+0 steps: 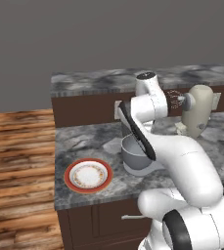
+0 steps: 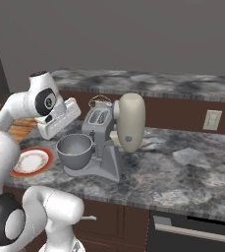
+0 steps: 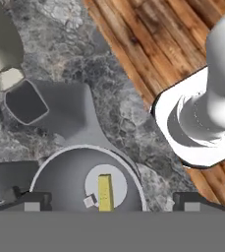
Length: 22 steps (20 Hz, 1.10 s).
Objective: Add butter and sugar cubes to the stand mixer bowl and then turn on the stand mixer to begin making frosting.
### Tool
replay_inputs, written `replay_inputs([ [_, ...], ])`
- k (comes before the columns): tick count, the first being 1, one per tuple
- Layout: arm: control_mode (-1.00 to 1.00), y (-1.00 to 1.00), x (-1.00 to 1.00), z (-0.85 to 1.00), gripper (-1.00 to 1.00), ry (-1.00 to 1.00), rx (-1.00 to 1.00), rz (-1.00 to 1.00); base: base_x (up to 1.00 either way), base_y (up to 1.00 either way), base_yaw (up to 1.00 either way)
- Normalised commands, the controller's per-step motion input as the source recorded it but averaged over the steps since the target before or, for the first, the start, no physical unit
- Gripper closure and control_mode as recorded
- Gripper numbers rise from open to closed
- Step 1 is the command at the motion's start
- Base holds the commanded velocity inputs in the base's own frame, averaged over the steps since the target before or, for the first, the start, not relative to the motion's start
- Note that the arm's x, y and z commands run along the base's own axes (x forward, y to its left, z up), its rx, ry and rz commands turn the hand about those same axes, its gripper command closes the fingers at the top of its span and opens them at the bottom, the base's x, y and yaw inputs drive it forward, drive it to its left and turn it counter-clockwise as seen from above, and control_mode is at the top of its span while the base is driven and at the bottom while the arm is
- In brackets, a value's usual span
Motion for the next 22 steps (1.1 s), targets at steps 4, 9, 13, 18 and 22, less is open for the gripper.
replay_inputs([
  [4,-1.00,-0.49,-0.58,0.99,-1.00,-0.14,0.10,0.00,0.00,0.00,0.00],
  [9,-1.00,-0.73,-0.40,0.71,-1.00,-0.13,0.13,0.00,0.00,0.00,0.00],
  [13,-1.00,-0.94,-0.09,0.24,-1.00,-0.09,0.16,0.00,0.00,0.00,0.00],
  [18,-1.00,-1.00,0.00,0.00,-1.00,-0.13,0.24,0.00,0.00,0.00,0.00],
  [22,-1.00,-0.92,0.00,0.00,-1.00,-0.16,0.25,0.00,0.00,0.00,0.00],
])
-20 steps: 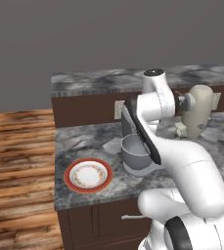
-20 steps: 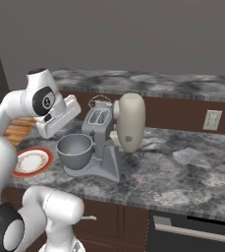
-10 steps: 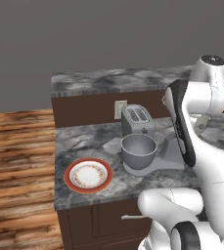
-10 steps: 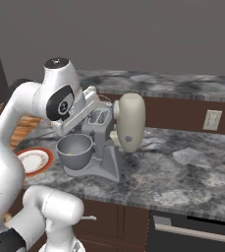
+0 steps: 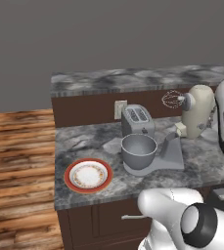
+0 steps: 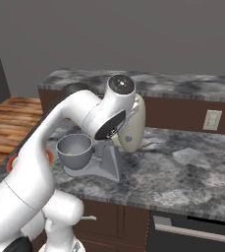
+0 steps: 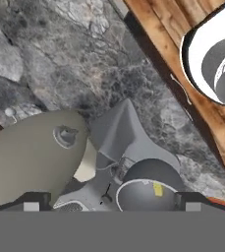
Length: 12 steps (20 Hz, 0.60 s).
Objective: Add butter and sugar cubes to the stand mixer bowl and then turn on the stand mixer to begin making frosting.
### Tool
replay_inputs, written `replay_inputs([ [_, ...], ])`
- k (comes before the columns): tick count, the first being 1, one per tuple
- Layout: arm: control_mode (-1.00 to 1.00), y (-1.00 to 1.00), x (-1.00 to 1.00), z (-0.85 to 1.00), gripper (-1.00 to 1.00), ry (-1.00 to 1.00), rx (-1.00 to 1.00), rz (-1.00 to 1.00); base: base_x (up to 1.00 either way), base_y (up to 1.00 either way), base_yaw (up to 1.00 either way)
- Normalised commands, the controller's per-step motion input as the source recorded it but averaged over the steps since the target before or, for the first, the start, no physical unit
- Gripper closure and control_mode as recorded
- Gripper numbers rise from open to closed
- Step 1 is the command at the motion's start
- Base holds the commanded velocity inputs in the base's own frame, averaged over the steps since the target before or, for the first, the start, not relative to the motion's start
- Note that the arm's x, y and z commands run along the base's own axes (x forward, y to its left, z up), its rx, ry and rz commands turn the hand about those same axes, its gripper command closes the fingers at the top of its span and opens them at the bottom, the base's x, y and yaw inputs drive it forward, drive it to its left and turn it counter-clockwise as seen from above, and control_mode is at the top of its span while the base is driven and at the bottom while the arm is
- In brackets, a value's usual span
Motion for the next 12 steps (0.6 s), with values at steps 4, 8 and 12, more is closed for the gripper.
replay_inputs([
  [4,-1.00,-0.81,0.00,0.00,-1.00,-0.17,0.17,0.00,0.00,0.00,0.00],
  [8,-1.00,-0.67,0.04,0.00,-1.00,-0.20,0.15,0.02,0.00,0.00,0.00],
  [12,-1.00,-0.52,0.27,0.00,-1.00,-0.21,0.17,0.06,0.00,0.00,0.00],
])
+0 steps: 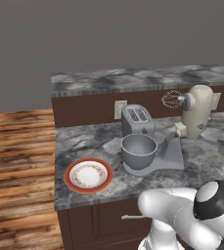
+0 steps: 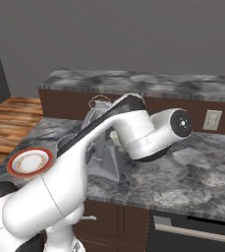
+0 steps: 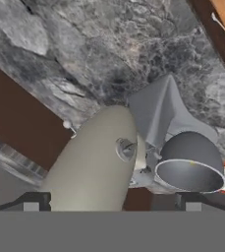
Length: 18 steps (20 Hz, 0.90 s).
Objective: Add butter and sugar cubes to the stand mixer bowl and then turn on the stand mixer to begin making frosting.
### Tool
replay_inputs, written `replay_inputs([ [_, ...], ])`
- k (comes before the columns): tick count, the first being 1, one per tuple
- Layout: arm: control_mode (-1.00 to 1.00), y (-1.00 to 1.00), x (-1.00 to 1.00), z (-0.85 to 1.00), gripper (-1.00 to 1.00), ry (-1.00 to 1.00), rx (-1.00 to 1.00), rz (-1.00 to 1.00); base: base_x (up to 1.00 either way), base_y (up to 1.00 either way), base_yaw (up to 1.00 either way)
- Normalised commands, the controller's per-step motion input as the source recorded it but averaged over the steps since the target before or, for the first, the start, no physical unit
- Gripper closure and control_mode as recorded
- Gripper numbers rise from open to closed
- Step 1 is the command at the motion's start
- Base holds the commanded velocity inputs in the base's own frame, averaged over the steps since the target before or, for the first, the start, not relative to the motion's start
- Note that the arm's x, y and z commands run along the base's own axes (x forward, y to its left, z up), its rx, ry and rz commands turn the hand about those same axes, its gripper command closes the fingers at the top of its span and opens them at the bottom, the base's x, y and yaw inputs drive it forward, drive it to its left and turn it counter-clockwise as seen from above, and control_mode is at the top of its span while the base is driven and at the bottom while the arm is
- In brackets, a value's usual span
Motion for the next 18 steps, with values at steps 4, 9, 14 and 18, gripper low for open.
replay_inputs([
  [4,-1.00,-0.24,0.44,0.00,-1.00,-0.14,0.17,0.08,0.00,0.00,0.00],
  [9,-1.00,0.00,0.45,0.00,-1.00,-0.04,0.13,0.09,0.00,0.00,0.00],
  [14,-1.00,0.04,0.40,0.00,-1.00,0.00,0.06,0.07,0.00,0.00,0.00],
  [18,-1.00,0.14,0.33,0.00,-1.00,0.00,0.00,0.05,0.00,0.00,0.00],
])
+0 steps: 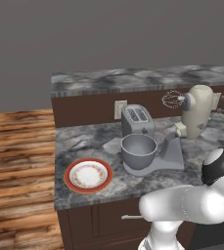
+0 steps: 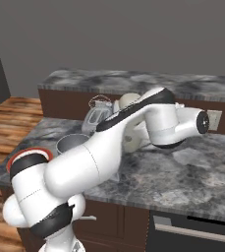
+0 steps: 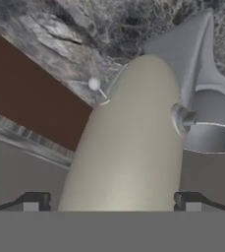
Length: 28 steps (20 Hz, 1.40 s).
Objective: Add butter and sugar cubes to the stand mixer bowl and then turn on the stand mixer to begin making frosting.
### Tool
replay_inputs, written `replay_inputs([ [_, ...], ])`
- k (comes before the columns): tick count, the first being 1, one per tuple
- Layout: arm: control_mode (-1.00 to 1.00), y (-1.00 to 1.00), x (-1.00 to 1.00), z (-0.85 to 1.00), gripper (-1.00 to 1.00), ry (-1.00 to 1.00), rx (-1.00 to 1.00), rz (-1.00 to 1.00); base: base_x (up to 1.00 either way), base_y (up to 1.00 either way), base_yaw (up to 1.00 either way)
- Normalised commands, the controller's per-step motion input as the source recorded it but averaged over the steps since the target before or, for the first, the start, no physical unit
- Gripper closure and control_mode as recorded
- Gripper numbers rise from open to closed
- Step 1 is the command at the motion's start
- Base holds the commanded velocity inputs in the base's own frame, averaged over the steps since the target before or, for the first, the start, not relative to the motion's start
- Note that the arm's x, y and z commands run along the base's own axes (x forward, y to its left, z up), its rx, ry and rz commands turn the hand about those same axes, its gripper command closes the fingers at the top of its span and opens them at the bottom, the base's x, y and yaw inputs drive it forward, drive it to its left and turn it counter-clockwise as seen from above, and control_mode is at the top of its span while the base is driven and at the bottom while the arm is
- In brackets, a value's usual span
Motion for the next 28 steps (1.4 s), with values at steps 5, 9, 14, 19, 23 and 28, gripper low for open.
replay_inputs([
  [5,-1.00,0.49,0.13,0.00,-1.00,0.00,0.00,0.05,0.00,0.00,0.00],
  [9,-1.00,0.63,0.02,0.00,-1.00,0.00,0.00,0.05,0.00,0.00,0.00],
  [14,-1.00,0.82,0.00,0.00,-1.00,0.00,0.00,0.06,0.00,0.00,0.00],
  [19,-1.00,0.99,-0.02,-0.10,-1.00,0.00,-0.03,0.05,0.00,0.00,0.00],
  [23,-1.00,0.95,-0.08,-0.38,-1.00,0.00,-0.14,0.01,0.00,0.00,0.00],
  [28,-1.00,0.67,0.00,-0.70,-1.00,0.08,-0.21,0.00,0.00,0.00,0.00],
])
